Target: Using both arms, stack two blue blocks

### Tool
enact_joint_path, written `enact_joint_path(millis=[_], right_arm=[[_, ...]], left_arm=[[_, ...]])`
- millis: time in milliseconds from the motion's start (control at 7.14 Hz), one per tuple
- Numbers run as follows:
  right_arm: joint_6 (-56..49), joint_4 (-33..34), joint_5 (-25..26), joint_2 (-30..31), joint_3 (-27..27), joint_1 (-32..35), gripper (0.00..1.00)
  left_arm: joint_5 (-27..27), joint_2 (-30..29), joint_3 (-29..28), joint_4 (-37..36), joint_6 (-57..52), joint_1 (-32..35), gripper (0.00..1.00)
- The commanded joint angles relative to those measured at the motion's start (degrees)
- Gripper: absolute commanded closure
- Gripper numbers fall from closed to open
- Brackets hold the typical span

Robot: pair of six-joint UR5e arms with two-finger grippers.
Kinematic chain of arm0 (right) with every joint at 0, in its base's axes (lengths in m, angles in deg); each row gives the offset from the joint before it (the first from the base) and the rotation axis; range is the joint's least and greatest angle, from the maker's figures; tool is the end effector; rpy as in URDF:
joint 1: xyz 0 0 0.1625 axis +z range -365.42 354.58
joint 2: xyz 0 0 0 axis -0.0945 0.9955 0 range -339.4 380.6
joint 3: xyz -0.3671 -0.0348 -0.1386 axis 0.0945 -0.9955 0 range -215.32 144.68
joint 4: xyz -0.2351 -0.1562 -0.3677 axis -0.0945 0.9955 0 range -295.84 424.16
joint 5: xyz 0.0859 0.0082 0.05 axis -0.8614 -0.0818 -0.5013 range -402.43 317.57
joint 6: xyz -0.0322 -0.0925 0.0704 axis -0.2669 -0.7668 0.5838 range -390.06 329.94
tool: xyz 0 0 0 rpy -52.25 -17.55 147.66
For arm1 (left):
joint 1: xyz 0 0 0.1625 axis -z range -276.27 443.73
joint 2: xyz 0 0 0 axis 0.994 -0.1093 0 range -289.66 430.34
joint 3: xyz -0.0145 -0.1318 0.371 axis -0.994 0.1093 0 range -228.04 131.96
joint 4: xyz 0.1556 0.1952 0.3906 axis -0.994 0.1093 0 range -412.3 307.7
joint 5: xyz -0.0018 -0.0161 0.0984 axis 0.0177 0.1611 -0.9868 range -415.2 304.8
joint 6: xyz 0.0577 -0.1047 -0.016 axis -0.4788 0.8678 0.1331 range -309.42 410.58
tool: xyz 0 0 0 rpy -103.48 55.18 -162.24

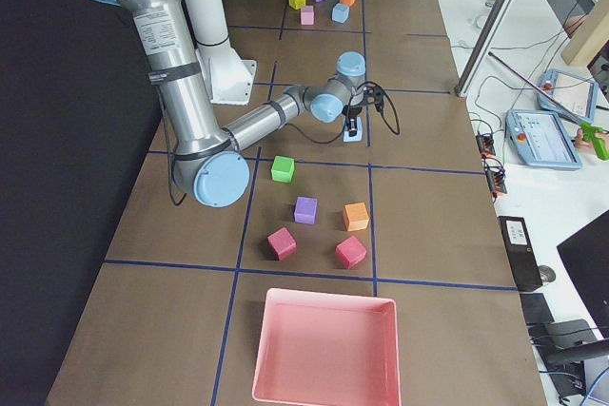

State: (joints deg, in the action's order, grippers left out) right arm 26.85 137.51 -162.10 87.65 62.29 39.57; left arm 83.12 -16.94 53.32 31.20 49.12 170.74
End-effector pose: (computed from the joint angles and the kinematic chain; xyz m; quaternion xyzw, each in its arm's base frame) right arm -0.4293 -0.5331 0.2975 0.0615 -0.4484 -0.0101 0.8916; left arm -0.0159 -0.5244 0.5658 0.0115 0.4093 0.0429 0.9113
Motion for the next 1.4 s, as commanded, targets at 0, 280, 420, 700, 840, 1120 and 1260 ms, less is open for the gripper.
enact_joint_path(millis=[0,280,420,700,840,1120,1260], right_arm=[[12.72,7.07,4.68,-11.90,-1.18,-8.21,1.00],[20.41,7.16,10.06,-21.23,-10.21,-13.33,1.00],[20.52,7.17,10.94,-22.30,-12.24,-14.57,1.00],[20.43,7.25,11.65,-23.80,-15.15,-15.72,0.99],[20.43,7.25,11.66,-23.72,-15.43,-15.90,0.99],[20.43,8.83,13.06,-23.81,-15.43,-16.96,0.98],[20.43,8.75,13.15,-23.63,-15.43,-17.39,0.97]], left_arm=[[0.20,0.00,0.76,0.00,-0.04,0.00,0.00],[0.11,-0.08,0.68,0.09,-0.48,-0.09,0.00],[0.11,-0.09,0.68,0.09,-0.48,-0.18,0.00],[0.11,-0.17,0.77,0.09,-0.30,-0.44,0.00],[0.11,-0.09,0.77,0.17,-0.30,-0.53,0.00],[0.11,-0.09,0.77,0.18,-0.30,-0.53,0.00],[0.11,-0.09,0.77,0.18,-0.30,-0.53,0.00]])
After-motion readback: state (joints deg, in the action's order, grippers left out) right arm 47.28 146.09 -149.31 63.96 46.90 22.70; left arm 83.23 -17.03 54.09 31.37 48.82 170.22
